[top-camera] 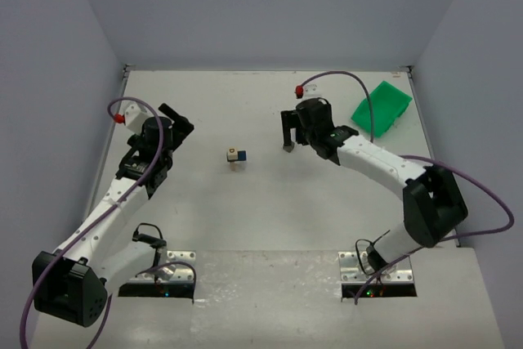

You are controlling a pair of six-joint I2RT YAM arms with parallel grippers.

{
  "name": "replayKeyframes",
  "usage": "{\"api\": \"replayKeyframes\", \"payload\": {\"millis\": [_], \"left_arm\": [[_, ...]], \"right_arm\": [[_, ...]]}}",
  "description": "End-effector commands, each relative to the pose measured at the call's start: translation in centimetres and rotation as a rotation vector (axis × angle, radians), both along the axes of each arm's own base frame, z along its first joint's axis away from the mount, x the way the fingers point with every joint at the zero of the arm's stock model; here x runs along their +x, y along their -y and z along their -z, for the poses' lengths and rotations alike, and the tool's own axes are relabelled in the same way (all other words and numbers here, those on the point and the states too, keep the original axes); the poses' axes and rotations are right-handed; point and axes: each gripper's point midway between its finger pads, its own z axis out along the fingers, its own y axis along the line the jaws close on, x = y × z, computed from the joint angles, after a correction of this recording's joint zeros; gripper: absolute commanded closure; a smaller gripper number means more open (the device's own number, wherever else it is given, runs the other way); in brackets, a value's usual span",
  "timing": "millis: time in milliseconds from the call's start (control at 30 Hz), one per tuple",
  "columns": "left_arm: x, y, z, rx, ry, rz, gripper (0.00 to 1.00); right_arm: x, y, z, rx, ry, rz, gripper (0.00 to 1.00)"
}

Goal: Build the wood block tower

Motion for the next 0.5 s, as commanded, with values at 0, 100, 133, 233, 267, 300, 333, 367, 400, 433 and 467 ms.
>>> {"api": "replayKeyframes", "payload": {"millis": [0, 100, 133, 233, 267, 300, 333, 367, 400, 433, 467], "left_arm": [[0.6, -0.4, -0.8, 0.009, 0.021, -0.018, 0.0], [0.8, -0.5, -0.6, 0.016, 0.014, -0.026, 0.0], [0.8, -0.5, -0.6, 0.018, 0.012, -0.029, 0.0], [0.9, -0.7, -0.4, 0.024, 0.006, -0.038, 0.0], [1.0, -0.7, -0.3, 0.025, 0.002, -0.039, 0.0], [1.0, -0.7, -0.3, 0.026, 0.0, -0.039, 0.0], [1.1, -0.7, -0.2, 0.028, -0.004, -0.043, 0.0], [1.1, -0.8, -0.2, 0.029, -0.006, -0.045, 0.0], [1.1, -0.8, -0.2, 0.03, -0.007, -0.045, 0.0], [1.1, -0.7, -0.1, 0.03, -0.008, -0.045, 0.0], [1.1, -0.7, -0.1, 0.03, -0.009, -0.045, 0.0]], "right_arm": [[1.9, -2.1, 2.0, -0.196, -0.043, -0.358, 0.01], [2.5, -3.9, 4.2, -0.263, -0.061, -0.564, 0.01], [2.6, -4.3, 4.7, -0.271, -0.065, -0.606, 0.01], [3.2, -5.0, 6.2, -0.303, -0.09, -0.664, 0.01], [3.2, -4.9, 6.6, -0.311, -0.106, -0.661, 0.01], [3.7, -5.0, 6.7, -0.317, -0.107, -0.654, 0.02], [3.8, -4.7, 7.4, -0.328, -0.143, -0.637, 0.06], [4.0, -4.6, 7.8, -0.334, -0.152, -0.623, 0.11], [4.1, -4.4, 8.1, -0.336, -0.159, -0.614, 0.15], [4.1, -4.3, 8.3, -0.336, -0.165, -0.608, 0.18], [4.1, -4.2, 8.5, -0.335, -0.172, -0.598, 0.18]]}}
